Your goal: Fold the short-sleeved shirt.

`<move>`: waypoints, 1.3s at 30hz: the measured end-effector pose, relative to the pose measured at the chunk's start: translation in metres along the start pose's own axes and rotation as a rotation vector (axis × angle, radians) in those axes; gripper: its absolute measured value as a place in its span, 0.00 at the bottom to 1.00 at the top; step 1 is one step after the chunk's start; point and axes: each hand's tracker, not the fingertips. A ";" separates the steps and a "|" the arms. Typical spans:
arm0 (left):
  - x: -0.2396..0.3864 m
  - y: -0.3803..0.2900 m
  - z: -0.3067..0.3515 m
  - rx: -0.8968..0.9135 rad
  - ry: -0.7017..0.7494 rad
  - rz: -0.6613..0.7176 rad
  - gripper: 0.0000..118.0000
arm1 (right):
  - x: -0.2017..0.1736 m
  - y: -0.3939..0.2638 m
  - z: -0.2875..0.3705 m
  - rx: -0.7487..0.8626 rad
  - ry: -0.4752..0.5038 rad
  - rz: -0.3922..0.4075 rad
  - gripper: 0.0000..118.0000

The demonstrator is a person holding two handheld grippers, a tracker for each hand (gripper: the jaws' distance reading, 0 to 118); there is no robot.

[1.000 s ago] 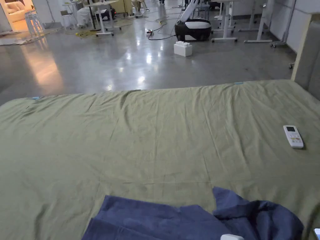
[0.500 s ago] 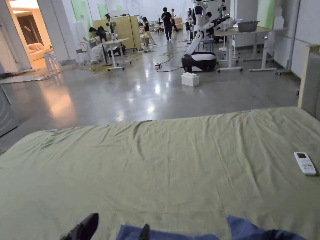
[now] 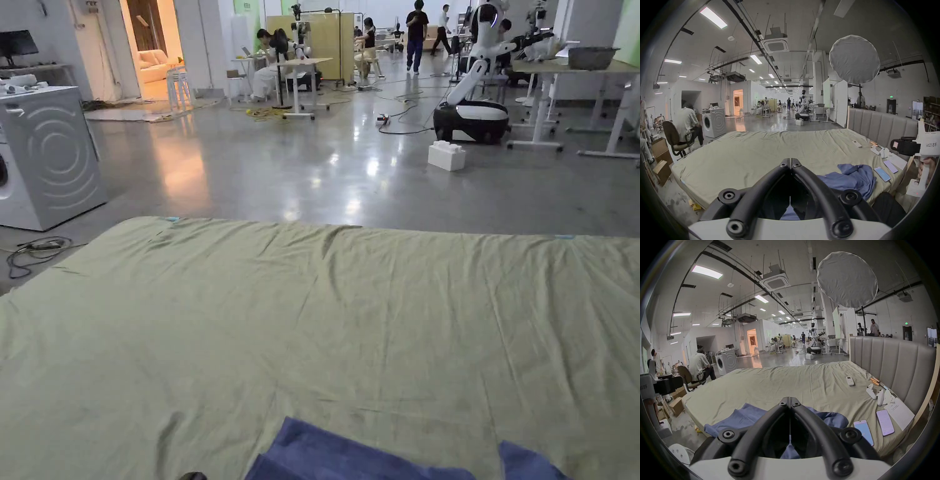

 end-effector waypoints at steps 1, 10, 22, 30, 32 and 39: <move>0.000 0.000 -0.003 -0.001 -0.010 0.000 0.00 | -0.002 0.003 -0.001 0.004 -0.002 0.006 0.01; 0.000 0.001 -0.015 -0.036 -0.032 0.030 0.00 | 0.000 0.001 0.000 -0.014 0.002 -0.028 0.01; -0.013 -0.009 -0.148 -0.255 -0.184 0.053 0.50 | 0.014 -0.022 -0.012 -0.098 -0.006 -0.078 0.01; -0.025 -0.095 -0.341 -0.737 -0.213 0.083 0.73 | 0.047 -0.055 -0.021 -0.236 -0.098 -0.139 0.01; -0.028 -0.115 -0.374 -0.799 -0.147 0.080 0.73 | 0.056 -0.061 -0.020 -0.269 -0.128 -0.145 0.01; -0.033 -0.153 -0.418 -0.887 -0.083 0.057 0.65 | 0.081 -0.078 -0.005 -0.354 -0.201 -0.108 0.01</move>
